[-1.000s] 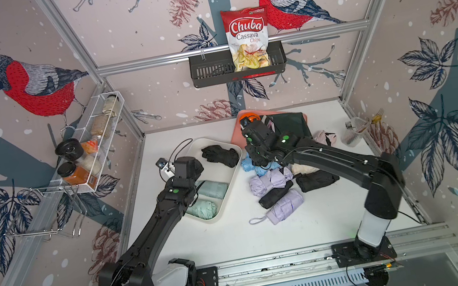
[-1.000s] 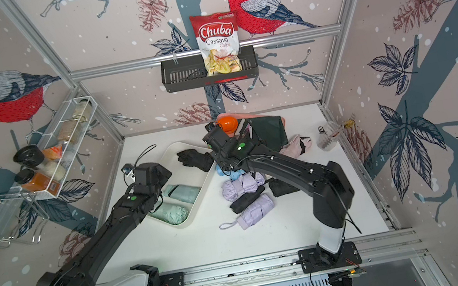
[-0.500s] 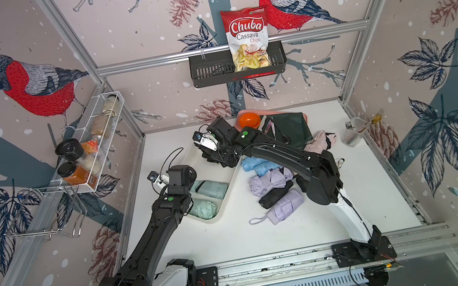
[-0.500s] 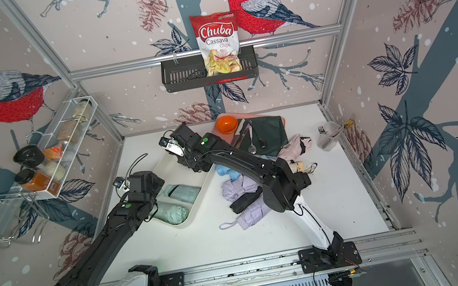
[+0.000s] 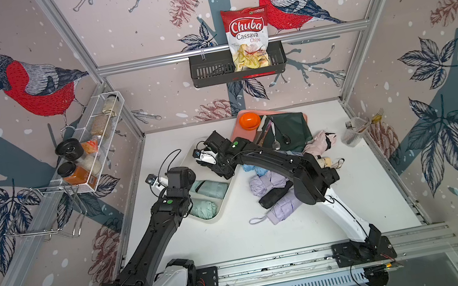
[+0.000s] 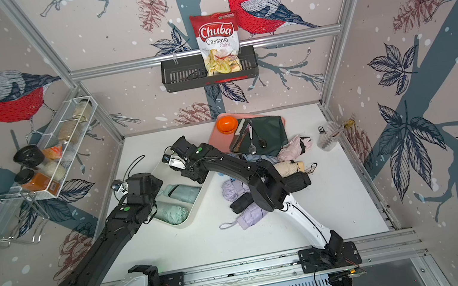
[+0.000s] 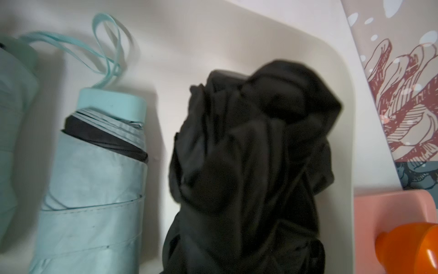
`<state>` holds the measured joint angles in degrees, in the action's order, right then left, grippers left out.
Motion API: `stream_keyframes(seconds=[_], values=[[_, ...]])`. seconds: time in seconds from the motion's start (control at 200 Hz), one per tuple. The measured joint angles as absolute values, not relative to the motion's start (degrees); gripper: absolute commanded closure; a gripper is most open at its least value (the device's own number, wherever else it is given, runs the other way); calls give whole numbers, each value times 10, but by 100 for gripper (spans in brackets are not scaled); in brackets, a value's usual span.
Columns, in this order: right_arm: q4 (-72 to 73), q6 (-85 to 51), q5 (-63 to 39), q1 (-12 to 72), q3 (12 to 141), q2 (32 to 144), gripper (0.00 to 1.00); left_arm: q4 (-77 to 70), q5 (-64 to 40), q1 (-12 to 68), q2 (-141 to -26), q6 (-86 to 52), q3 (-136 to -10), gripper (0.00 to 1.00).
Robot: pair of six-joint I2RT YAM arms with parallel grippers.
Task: Put the umbrella into the storage box
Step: Place the umbrella in the storage box.
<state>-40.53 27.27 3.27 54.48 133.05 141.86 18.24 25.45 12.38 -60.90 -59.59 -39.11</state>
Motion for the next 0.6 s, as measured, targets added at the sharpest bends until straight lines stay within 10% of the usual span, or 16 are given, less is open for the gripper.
stream_keyframes(seconds=[0.34, 0.6], values=[[-371, 273, 95, 542, 1339, 1460, 53, 180, 246, 124, -617, -596, -391, 3], [-354, 270, 105, 542, 1339, 1473, 48, 170, 238, 124, -621, -596, -391, 3]])
